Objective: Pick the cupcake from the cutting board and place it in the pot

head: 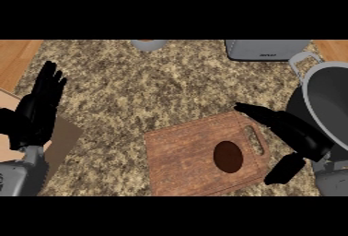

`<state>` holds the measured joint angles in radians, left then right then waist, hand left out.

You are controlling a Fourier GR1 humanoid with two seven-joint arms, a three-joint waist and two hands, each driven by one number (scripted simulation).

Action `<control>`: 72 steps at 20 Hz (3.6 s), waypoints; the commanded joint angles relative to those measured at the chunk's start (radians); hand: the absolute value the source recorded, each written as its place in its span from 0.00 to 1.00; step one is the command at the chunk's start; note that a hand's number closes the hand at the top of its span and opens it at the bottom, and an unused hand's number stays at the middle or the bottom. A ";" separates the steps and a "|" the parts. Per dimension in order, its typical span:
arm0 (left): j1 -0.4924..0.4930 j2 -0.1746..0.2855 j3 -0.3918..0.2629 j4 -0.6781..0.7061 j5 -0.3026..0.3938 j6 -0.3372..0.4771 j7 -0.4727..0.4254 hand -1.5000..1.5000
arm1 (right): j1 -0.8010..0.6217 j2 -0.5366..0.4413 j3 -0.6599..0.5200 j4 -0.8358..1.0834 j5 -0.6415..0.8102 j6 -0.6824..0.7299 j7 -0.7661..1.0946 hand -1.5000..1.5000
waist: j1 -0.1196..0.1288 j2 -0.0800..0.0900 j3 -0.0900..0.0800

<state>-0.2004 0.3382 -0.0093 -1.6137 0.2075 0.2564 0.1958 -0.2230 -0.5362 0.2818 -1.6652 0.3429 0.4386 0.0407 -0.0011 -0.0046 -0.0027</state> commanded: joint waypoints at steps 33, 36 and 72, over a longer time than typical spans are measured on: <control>-0.066 -0.118 0.090 0.012 -0.136 -0.069 0.064 0.50 | 0.100 0.287 0.068 0.192 0.466 -0.029 0.054 0.00 | -0.001 0.005 0.003; 0.033 -0.141 0.084 -0.031 -0.124 -0.108 0.007 0.50 | 0.137 0.302 0.076 0.213 0.506 -0.071 0.037 0.00 | 0.002 0.004 0.003; 0.037 -0.120 0.178 -0.045 -0.131 -0.127 0.048 0.50 | 1.008 0.052 0.067 -0.756 0.399 -0.488 -0.341 1.00 | -0.062 -0.007 0.003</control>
<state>-0.1624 0.2135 0.1607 -1.6555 0.0731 0.1289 0.2361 0.6815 -0.4983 0.4320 -2.2646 0.8651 0.0216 -0.2805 -0.0569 -0.0109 -0.0001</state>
